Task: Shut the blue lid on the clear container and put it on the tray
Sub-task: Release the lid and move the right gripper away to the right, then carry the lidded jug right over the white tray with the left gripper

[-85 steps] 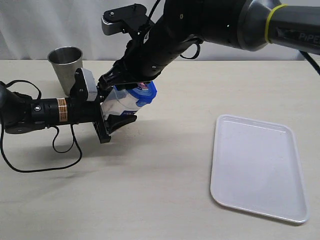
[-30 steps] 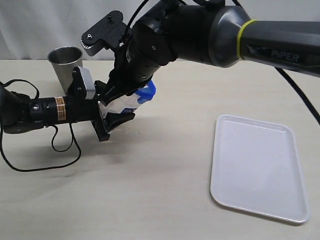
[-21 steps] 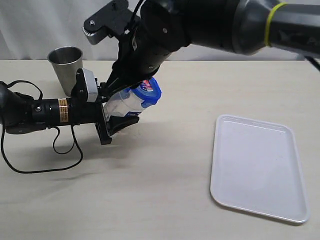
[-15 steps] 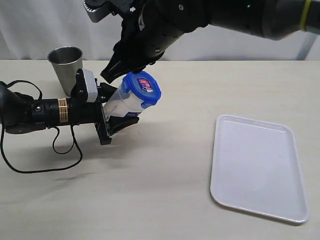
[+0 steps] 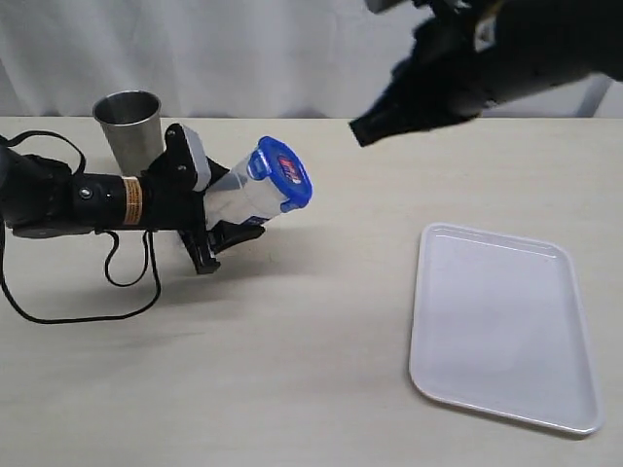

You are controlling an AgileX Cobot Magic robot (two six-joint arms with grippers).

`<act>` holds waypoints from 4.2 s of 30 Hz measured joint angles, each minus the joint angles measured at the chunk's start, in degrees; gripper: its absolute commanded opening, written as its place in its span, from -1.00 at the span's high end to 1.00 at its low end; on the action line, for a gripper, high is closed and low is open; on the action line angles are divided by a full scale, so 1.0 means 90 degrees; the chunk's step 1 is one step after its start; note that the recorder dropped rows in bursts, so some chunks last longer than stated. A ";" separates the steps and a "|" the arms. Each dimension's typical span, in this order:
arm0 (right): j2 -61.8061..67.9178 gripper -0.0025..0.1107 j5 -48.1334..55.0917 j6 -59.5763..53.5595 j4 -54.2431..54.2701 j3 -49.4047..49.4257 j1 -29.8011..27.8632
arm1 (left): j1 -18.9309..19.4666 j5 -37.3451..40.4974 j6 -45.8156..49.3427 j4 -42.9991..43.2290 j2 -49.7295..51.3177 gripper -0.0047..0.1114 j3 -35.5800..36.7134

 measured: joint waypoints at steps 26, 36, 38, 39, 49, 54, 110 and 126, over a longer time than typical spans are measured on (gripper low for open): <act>0.2385 0.88 -0.1865 -0.3857 0.4574 0.1929 -0.5035 | -0.1377 0.2738 -0.0582 0.0036 -0.0785 0.92 -0.0141; 0.2927 0.88 -0.2013 -0.3751 0.4548 0.1778 -0.5156 | -0.1377 0.2738 -0.0607 0.0036 -0.0785 0.92 -0.0165; 0.2974 0.88 -0.1934 -0.3751 0.4587 0.1696 -0.5156 | -0.1377 0.2738 -0.0620 0.0036 -0.0785 0.92 -0.0165; 0.2985 0.88 -0.1916 -0.3751 0.4640 0.1684 -0.5156 | -0.1377 0.2738 -0.0620 0.0036 -0.0785 0.92 -0.0165; 0.3014 0.88 -0.1641 -0.4949 0.5917 0.1656 -0.5156 | -0.1377 0.2738 -0.0620 0.0036 -0.0785 0.92 -0.0165; 0.3016 0.88 -0.1518 -0.6057 0.6971 0.1656 -0.5156 | -0.1377 0.2738 -0.0620 0.0036 -0.0785 0.92 -0.0165; 0.1817 0.88 0.1004 -0.9570 1.0142 0.1619 -0.5146 | -0.4726 0.7421 0.2458 0.2713 -0.0131 0.92 -0.2246; 0.1817 0.88 0.1175 -0.9581 1.0142 0.1619 -0.5146 | -0.5193 0.6482 0.2434 0.2818 -0.0032 0.92 -0.2270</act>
